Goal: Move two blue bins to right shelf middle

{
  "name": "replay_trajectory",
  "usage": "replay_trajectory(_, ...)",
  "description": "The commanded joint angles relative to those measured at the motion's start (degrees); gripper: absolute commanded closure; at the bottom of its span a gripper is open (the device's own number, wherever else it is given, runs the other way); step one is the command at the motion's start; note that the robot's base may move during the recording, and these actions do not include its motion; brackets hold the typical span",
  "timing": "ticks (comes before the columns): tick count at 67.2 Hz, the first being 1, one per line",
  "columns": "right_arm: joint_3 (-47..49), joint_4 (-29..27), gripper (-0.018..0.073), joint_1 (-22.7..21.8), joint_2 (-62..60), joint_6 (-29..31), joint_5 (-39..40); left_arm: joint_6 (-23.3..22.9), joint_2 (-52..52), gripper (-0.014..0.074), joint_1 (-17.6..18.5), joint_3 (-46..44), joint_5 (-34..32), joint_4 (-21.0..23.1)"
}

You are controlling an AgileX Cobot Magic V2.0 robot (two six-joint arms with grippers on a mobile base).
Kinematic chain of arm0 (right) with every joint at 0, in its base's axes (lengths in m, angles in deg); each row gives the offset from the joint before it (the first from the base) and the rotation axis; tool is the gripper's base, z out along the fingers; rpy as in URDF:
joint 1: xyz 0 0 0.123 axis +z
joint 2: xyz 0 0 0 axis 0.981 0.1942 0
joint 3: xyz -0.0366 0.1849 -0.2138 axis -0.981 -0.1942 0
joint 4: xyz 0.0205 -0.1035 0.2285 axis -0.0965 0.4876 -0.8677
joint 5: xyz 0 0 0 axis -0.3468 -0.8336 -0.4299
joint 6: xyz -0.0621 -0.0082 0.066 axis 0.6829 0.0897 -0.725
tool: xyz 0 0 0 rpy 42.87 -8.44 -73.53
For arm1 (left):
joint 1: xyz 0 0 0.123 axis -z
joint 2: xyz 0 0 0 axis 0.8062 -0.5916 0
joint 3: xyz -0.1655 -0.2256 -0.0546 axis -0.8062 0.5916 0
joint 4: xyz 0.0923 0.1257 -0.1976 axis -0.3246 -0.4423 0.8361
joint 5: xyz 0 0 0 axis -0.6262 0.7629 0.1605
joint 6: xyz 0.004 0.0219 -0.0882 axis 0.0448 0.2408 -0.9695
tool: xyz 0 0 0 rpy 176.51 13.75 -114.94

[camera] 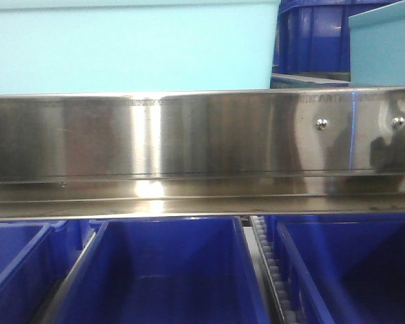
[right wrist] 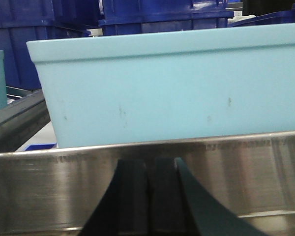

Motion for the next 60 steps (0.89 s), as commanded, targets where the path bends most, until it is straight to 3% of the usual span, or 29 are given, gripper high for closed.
replay_trajectory(1,-0.1,0.0,0.0721,-0.3,-0.2,0.5,1.2,0.0,0.3,0.0707,0.0,-0.1,-1.1,0.3)
replay_trajectory(33,-0.1,0.0,0.0721,-0.3,-0.2,0.5,1.3,0.0,0.3,0.0707,0.0,-0.1,-1.2,0.2)
replay_trajectory(60,-0.1,0.0,0.0721,-0.3,-0.2,0.5,11.6,0.0,0.3,0.0707,-0.3,-0.1,-5.8,0.2)
